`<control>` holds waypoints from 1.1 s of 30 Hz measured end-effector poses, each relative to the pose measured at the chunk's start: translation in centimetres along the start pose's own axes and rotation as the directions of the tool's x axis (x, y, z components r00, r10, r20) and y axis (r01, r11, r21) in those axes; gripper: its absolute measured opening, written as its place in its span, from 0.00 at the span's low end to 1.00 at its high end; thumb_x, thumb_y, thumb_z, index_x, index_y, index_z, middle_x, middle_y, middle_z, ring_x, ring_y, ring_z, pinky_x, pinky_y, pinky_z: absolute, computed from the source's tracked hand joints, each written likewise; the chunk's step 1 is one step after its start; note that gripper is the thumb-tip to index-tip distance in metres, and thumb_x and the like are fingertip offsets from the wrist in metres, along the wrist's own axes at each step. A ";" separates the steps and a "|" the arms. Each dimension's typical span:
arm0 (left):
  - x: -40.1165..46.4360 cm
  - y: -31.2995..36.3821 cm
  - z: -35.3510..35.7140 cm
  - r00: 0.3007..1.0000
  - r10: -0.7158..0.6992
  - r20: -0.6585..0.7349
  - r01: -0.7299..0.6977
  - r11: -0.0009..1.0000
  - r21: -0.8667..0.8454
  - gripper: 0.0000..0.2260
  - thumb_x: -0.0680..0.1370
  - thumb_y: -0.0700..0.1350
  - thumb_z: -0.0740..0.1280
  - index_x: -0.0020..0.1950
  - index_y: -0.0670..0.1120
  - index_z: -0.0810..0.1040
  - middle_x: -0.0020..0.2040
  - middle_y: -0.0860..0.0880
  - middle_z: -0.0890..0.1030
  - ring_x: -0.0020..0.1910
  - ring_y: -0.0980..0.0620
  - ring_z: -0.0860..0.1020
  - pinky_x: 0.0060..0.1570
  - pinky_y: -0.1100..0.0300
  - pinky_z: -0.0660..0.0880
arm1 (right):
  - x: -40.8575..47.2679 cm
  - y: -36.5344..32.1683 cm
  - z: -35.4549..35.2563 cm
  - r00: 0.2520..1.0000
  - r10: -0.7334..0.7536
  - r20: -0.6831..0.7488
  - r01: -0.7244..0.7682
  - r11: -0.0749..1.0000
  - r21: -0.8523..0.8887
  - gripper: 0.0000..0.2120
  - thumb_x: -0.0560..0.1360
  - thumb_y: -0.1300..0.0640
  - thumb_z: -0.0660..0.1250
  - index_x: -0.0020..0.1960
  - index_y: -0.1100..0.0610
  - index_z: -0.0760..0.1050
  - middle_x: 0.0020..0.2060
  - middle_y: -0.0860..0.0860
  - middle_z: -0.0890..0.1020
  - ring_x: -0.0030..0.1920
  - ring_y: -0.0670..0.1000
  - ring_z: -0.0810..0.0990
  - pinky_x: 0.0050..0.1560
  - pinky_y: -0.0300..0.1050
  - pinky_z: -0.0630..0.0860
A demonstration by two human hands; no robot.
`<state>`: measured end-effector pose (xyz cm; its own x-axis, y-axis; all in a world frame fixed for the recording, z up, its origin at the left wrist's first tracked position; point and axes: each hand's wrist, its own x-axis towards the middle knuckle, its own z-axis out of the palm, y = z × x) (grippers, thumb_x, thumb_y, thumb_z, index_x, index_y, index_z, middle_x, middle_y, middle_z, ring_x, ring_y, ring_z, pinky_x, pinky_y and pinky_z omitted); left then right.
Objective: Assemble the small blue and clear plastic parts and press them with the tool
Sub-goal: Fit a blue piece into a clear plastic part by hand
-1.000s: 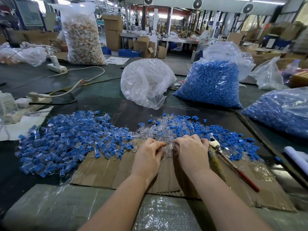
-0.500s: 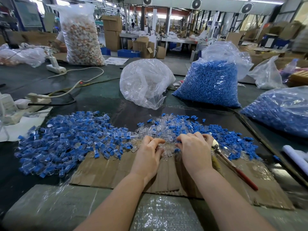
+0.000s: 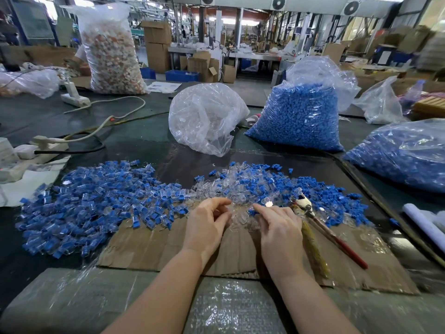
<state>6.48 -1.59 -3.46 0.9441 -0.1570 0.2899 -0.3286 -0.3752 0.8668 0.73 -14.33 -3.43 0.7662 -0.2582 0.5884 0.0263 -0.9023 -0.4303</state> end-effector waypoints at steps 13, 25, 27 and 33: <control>-0.2 0.3 -0.2 0.987 -0.006 0.162 0.027 0.992 -0.123 0.10 0.75 0.37 0.68 0.42 0.53 0.78 0.39 0.53 0.82 0.39 0.57 0.80 0.42 0.69 0.76 | -0.5 -0.5 0.1 0.994 0.004 0.112 -0.006 1.000 0.015 0.07 0.71 0.55 0.71 0.36 0.53 0.77 0.33 0.46 0.80 0.39 0.50 0.75 0.44 0.44 0.57; -0.6 0.6 -0.2 0.986 0.078 0.149 -0.064 0.993 -0.099 0.10 0.73 0.37 0.70 0.41 0.54 0.80 0.40 0.57 0.81 0.42 0.64 0.78 0.45 0.74 0.72 | -0.4 -0.4 0.0 0.989 0.058 0.139 -0.062 0.998 0.025 0.11 0.70 0.53 0.71 0.32 0.51 0.71 0.29 0.44 0.74 0.37 0.50 0.73 0.43 0.44 0.55; -0.7 0.7 -0.2 0.985 0.086 0.152 -0.074 0.994 -0.084 0.10 0.73 0.37 0.70 0.42 0.54 0.80 0.41 0.57 0.81 0.43 0.64 0.77 0.46 0.73 0.72 | -0.4 -0.4 0.0 0.989 0.052 0.135 -0.058 0.998 0.036 0.12 0.70 0.54 0.71 0.31 0.51 0.71 0.28 0.44 0.73 0.36 0.50 0.73 0.44 0.44 0.56; -0.7 0.8 -0.3 0.979 0.078 0.188 -0.060 0.993 -0.098 0.10 0.74 0.37 0.69 0.42 0.53 0.80 0.40 0.56 0.81 0.41 0.64 0.77 0.43 0.74 0.72 | -0.4 -0.2 0.1 0.992 0.044 0.119 -0.051 0.997 0.057 0.11 0.71 0.54 0.71 0.32 0.54 0.74 0.29 0.46 0.76 0.36 0.50 0.74 0.44 0.44 0.57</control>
<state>5.59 -1.49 -2.83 0.8937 -0.3548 0.2746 -0.3801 -0.2736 0.8836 0.45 -13.96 -3.65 0.8374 -0.2546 0.4836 0.0239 -0.8669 -0.4978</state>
